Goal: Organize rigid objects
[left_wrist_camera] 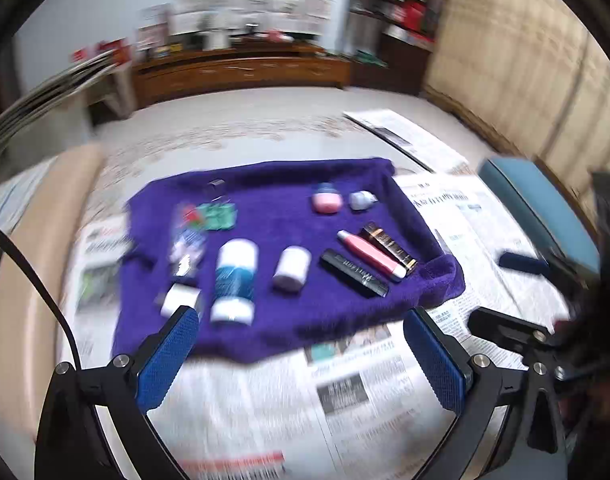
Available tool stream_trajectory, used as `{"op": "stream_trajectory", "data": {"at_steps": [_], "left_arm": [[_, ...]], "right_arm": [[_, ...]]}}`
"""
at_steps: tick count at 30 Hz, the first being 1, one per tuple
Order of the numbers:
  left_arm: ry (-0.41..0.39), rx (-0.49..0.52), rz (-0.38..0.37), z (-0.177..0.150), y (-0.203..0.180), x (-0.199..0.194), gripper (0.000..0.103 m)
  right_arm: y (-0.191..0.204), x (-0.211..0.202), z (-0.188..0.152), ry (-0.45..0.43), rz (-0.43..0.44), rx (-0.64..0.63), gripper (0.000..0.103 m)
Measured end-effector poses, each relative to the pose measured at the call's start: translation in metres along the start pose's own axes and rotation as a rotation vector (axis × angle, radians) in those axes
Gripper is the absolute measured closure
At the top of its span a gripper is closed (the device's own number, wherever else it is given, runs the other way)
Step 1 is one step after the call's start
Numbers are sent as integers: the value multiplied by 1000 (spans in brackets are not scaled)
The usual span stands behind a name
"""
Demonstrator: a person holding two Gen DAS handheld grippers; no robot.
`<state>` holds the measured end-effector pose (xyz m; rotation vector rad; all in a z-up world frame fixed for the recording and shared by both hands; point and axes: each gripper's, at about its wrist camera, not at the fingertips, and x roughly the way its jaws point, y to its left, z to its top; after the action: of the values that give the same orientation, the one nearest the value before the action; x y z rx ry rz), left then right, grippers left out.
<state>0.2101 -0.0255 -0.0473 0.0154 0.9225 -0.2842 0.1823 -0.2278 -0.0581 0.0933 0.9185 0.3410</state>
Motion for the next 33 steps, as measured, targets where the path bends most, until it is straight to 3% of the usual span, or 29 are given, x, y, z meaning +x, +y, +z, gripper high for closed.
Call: {"op": "stream_trajectory", "data": {"at_steps": [4,10,14,19,26,33], "left_arm": [[-3,-72,89,-30,-1,-37,0],[-66,-141,90,-71,-4,-95,0],[-91,-121,112,-85,-12,-125,0],[-134,-65,208,-96,-19,-151,0],[-111,-93,230,-107,-14,-147,0],[-96,-128,214,-116,-13,-143,0]], "right_arm": [[12,-41,-20,-26,-47,58,0],[41,-89,-47,-73,-143,105,0],[57,-112,-60,-92,-185,93,0],[72,-132,-68,-124,-230,56,0],[76,-131,-78,-145,-246,65,0],[69,-122,-88,-97,-257,109,0]]}}
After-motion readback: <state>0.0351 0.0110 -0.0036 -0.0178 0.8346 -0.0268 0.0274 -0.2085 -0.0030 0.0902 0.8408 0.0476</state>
